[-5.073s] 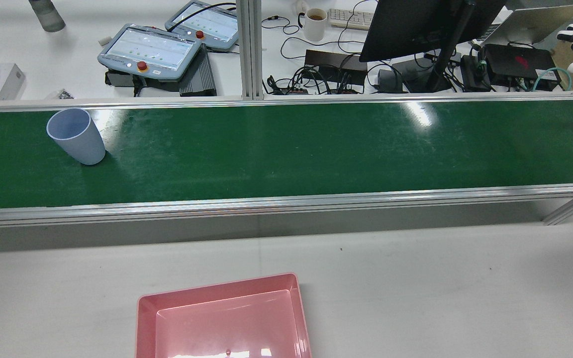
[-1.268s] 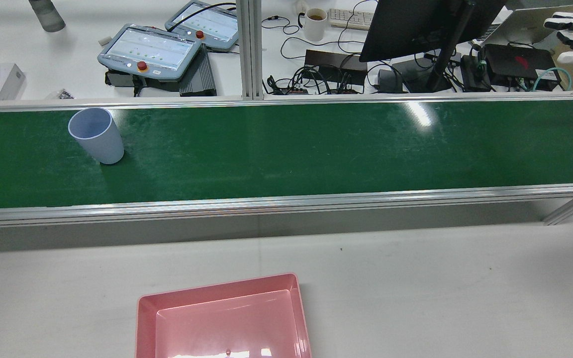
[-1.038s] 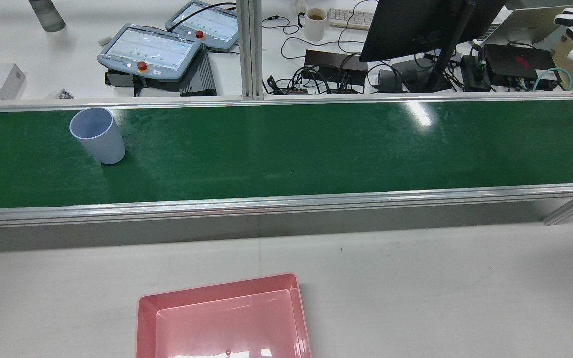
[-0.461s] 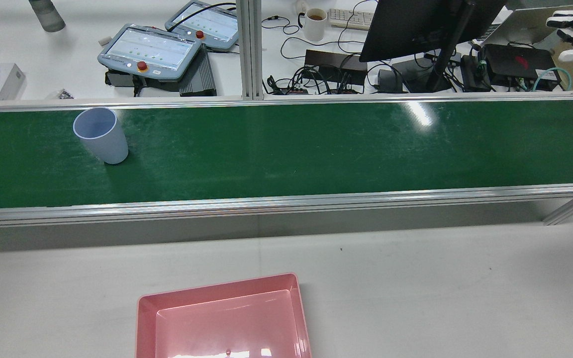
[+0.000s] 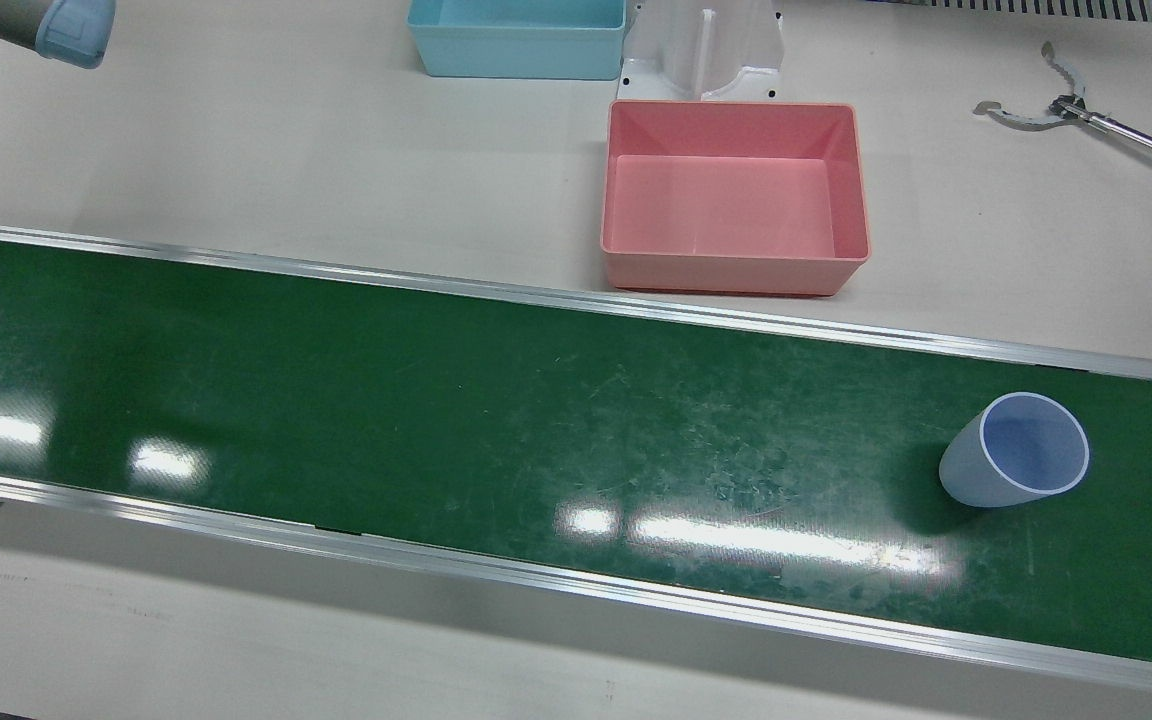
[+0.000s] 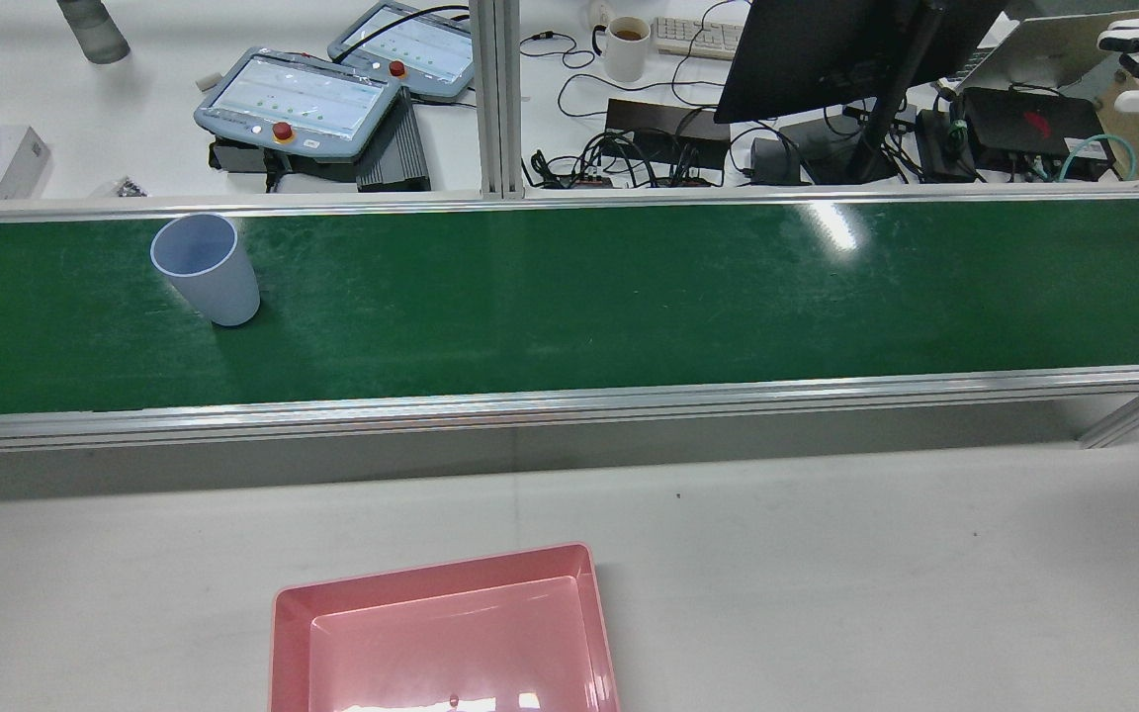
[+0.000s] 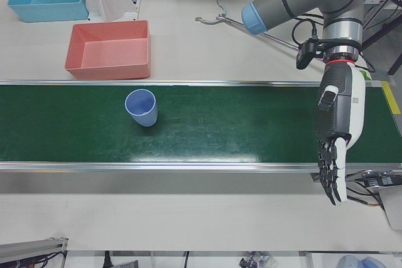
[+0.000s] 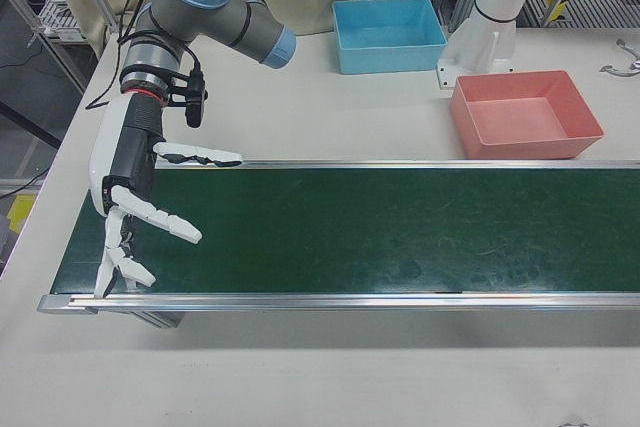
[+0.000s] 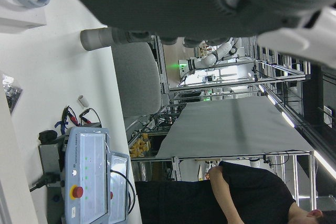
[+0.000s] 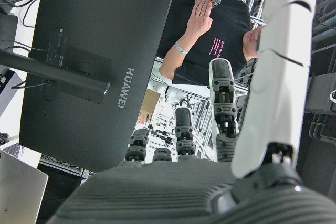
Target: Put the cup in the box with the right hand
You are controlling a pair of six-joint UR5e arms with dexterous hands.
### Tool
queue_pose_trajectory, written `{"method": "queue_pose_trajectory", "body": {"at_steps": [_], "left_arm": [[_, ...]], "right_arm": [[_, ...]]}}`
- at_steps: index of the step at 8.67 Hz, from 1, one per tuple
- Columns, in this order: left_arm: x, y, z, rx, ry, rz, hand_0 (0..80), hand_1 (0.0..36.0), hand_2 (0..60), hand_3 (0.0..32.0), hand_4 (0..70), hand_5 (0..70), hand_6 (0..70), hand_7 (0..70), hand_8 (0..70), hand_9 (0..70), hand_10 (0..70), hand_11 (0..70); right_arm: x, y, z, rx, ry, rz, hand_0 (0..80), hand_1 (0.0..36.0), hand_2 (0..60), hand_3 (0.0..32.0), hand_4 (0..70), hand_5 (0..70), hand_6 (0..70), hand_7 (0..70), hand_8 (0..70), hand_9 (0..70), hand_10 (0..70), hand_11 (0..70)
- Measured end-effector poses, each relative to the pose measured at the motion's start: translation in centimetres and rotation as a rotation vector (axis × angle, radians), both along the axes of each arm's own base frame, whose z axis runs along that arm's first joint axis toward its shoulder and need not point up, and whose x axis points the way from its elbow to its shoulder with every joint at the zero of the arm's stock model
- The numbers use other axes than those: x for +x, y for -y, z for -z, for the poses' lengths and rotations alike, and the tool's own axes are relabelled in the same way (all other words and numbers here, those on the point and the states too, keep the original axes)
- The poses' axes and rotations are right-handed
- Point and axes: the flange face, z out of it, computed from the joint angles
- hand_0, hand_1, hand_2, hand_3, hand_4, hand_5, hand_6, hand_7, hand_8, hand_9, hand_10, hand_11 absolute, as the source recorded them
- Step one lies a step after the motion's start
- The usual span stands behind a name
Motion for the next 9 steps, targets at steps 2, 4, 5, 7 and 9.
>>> {"method": "queue_pose_trajectory", "body": {"at_steps": [2, 4, 5, 7, 9], "left_arm": [[0.0, 0.0, 0.0, 0.000, 0.000, 0.000, 0.0, 0.0, 0.0, 0.0, 0.0, 0.0, 0.0, 0.0, 0.0, 0.0, 0.0, 0.0], [0.0, 0.0, 0.0, 0.000, 0.000, 0.001, 0.0, 0.0, 0.0, 0.0, 0.0, 0.0, 0.0, 0.0, 0.0, 0.0, 0.0, 0.0], [0.0, 0.0, 0.0, 0.000, 0.000, 0.001, 0.0, 0.0, 0.0, 0.0, 0.0, 0.0, 0.0, 0.0, 0.0, 0.0, 0.0, 0.0], [0.0, 0.0, -0.1, -0.001, 0.000, 0.000, 0.0, 0.0, 0.0, 0.0, 0.0, 0.0, 0.0, 0.0, 0.0, 0.0, 0.0, 0.0], [0.1, 0.0, -0.1, -0.001, 0.000, -0.001, 0.0, 0.0, 0.0, 0.0, 0.0, 0.0, 0.0, 0.0, 0.0, 0.0, 0.0, 0.0]], "right_arm": [[0.0, -0.1, -0.4, -0.009, 0.005, 0.000, 56.8, 17.8, 6.5, 0.0, 35.0, 6.1, 8.8, 33.7, 0.7, 5.3, 5.9, 10.6], [0.1, -0.1, -0.5, -0.010, 0.012, 0.001, 56.9, 17.3, 4.4, 0.0, 33.9, 6.2, 8.1, 29.8, 0.6, 4.5, 6.3, 11.2], [-0.1, 0.0, -0.3, -0.006, 0.014, 0.005, 57.1, 17.3, 4.4, 0.0, 35.0, 6.2, 8.6, 31.7, 0.7, 4.9, 7.1, 12.4], [-0.6, 0.1, -0.3, -0.006, 0.014, 0.014, 56.9, 17.0, 4.2, 0.0, 35.7, 6.2, 8.7, 32.4, 0.7, 5.0, 7.5, 12.9], [-1.2, 0.2, -0.2, -0.004, 0.013, 0.031, 56.2, 15.9, 2.2, 0.0, 36.8, 6.0, 9.1, 34.4, 0.9, 5.9, 7.9, 13.4]]}}
